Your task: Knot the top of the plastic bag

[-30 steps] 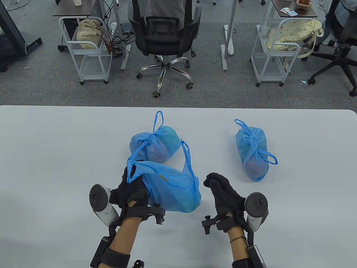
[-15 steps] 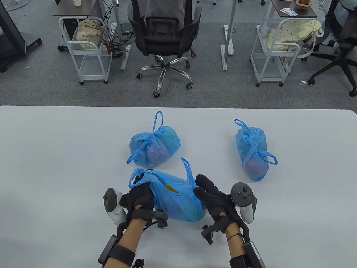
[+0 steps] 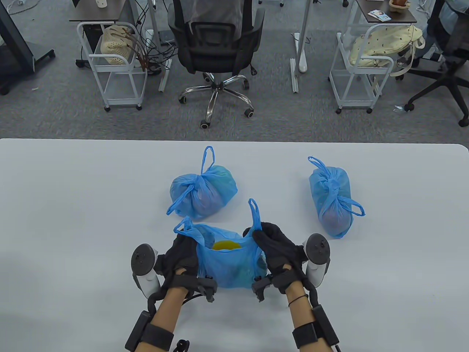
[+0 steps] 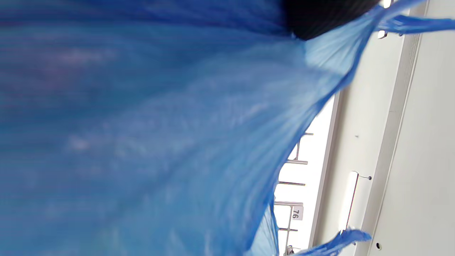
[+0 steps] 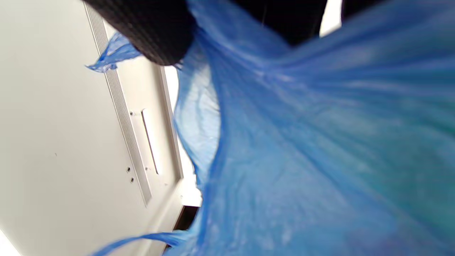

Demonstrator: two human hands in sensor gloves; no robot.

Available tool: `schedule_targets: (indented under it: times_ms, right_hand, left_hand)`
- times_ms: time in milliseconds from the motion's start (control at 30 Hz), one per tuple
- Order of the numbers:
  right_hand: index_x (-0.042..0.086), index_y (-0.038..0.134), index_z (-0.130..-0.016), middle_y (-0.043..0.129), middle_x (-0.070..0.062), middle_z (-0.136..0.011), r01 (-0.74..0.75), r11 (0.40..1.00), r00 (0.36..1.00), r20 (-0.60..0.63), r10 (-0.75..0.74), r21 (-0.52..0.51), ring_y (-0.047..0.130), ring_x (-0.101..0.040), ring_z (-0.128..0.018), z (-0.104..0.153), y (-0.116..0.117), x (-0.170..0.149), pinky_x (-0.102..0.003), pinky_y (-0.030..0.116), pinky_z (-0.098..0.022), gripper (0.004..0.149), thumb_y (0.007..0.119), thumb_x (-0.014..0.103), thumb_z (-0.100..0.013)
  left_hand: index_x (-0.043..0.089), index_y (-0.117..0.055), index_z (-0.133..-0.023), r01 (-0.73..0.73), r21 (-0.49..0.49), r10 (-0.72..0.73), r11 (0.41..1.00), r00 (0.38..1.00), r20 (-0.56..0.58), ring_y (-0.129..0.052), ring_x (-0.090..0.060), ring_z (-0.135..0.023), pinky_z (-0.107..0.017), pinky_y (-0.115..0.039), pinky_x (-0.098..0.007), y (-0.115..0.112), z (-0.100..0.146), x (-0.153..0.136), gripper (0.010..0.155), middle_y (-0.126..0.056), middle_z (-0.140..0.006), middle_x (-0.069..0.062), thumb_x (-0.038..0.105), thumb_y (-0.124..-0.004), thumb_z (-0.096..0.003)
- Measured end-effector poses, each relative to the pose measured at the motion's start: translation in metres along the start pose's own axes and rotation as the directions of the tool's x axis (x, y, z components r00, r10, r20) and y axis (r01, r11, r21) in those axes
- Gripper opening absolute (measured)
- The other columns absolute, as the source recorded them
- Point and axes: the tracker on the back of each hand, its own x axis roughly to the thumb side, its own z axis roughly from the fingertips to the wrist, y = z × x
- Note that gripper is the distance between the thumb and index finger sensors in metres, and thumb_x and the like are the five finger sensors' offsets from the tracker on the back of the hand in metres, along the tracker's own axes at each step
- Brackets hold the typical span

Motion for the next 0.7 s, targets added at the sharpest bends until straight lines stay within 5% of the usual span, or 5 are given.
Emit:
schedule_targets:
  times_ms: [267,400,433,567,700]
  right_hand:
    - [0.021,0.076,-0.087,0.097,-0.007,-0.076,0.046,0.998,0.998,0.053,-0.044,-0.046,0.095,-0.036,-0.077,0.006,-0.009,0.004,-0.067,0.066,-0.056,0.036,0.078,0.033,-0.053]
    - [0.020,0.076,-0.087,0.096,-0.007,-0.076,0.058,0.996,0.997,0.059,-0.055,-0.061,0.095,-0.036,-0.075,0.010,-0.008,0.006,-0.067,0.066,-0.056,0.036,0.078,0.033,-0.054]
    - [0.020,0.076,-0.087,0.096,-0.007,-0.076,0.060,0.996,0.997,0.058,-0.056,-0.061,0.095,-0.036,-0.075,0.011,-0.007,0.006,-0.067,0.066,-0.056,0.036,0.077,0.033,-0.054]
    - [0.020,0.076,-0.087,0.096,-0.007,-0.076,0.065,0.996,0.997,0.054,-0.062,-0.056,0.095,-0.037,-0.074,0.011,-0.007,0.005,-0.067,0.066,-0.055,0.036,0.077,0.034,-0.054]
    - [0.020,0.076,-0.087,0.095,-0.008,-0.076,0.070,0.996,0.996,0.049,-0.068,-0.051,0.094,-0.038,-0.074,0.010,-0.008,0.004,-0.067,0.066,-0.055,0.036,0.077,0.035,-0.054]
  left_hand:
    - [0.020,-0.062,-0.101,-0.031,-0.204,0.011,0.978,0.995,-0.097,-0.082,-0.042,-0.087,-0.066,-0.053,-0.071,0.015,-0.007,0.008,0.052,-0.077,-0.101,-0.014,0.039,-0.060,-0.0531]
    - [0.019,-0.052,-0.106,0.122,-0.335,-0.145,0.934,0.988,-0.046,-0.075,-0.044,-0.094,-0.068,-0.048,-0.072,0.024,-0.009,0.018,0.057,-0.064,-0.110,-0.014,0.029,-0.063,-0.0515]
    - [0.020,-0.050,-0.107,0.186,-0.362,-0.208,0.913,0.978,-0.021,-0.073,-0.044,-0.096,-0.069,-0.047,-0.073,0.025,-0.009,0.020,0.059,-0.062,-0.112,-0.013,0.007,-0.069,-0.0535]
    - [0.022,-0.025,-0.113,0.426,-0.492,-0.426,0.759,0.897,0.120,-0.051,-0.046,-0.109,-0.072,-0.037,-0.076,0.026,-0.007,0.030,0.086,-0.033,-0.123,-0.009,0.029,-0.082,-0.0486]
    - [0.026,-0.006,-0.110,0.348,-0.519,-0.329,0.781,0.935,0.132,-0.036,-0.047,-0.113,-0.073,-0.030,-0.077,0.019,-0.005,0.031,0.110,-0.013,-0.124,-0.005,0.043,-0.093,-0.0450]
